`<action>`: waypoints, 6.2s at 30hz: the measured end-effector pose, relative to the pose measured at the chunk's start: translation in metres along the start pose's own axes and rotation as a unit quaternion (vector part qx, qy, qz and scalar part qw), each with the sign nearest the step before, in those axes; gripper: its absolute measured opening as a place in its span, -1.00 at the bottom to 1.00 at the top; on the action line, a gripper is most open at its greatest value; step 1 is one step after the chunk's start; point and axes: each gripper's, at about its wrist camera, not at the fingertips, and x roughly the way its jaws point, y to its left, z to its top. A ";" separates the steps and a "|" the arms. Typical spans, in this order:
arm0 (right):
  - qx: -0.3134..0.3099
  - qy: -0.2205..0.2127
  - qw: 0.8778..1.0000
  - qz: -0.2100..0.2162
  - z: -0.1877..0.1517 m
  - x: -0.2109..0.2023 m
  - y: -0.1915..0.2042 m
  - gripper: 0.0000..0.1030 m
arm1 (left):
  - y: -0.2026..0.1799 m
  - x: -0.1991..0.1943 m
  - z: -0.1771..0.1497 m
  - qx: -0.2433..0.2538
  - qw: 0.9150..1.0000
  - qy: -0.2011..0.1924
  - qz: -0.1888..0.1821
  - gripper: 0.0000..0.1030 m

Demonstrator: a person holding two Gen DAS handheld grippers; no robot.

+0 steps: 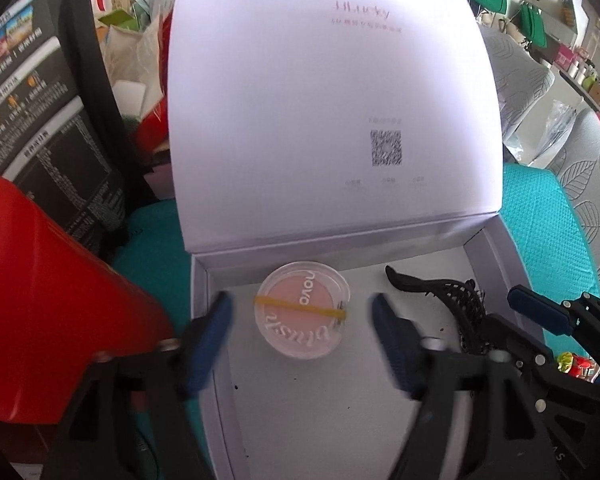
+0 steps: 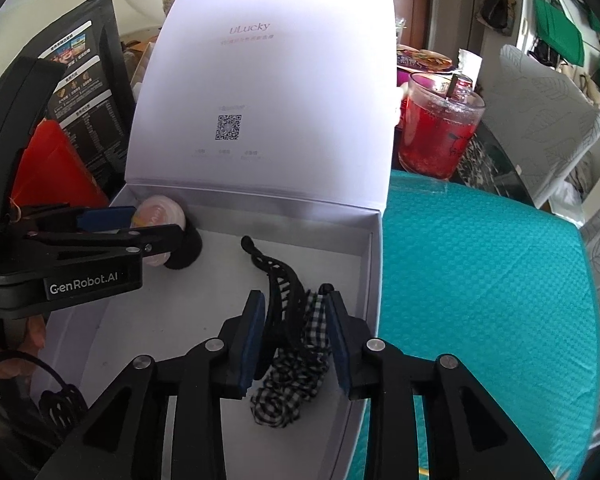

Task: Organize rigid objects
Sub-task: 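Open left tool to drop compact while right tool releases black clip in box, then withdraw both open tools from the box back over the mat, then lower left tool onto clear plastic stand and close while right tool moves toward lollipop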

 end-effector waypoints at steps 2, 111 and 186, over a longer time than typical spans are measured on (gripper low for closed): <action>-0.004 -0.003 1.000 -0.008 0.000 -0.003 0.001 -0.40 | -0.002 -0.006 0.000 0.003 1.000 -0.010 0.002 0.56; 0.206 -0.107 0.960 -0.159 -0.320 -0.268 -0.140 0.66 | -0.288 -0.148 -0.233 0.255 0.945 -0.030 -0.203 0.99; 0.211 -0.053 0.973 -0.076 -0.276 -0.183 -0.150 0.66 | -0.242 -0.082 -0.222 0.203 0.962 -0.042 -0.181 -0.55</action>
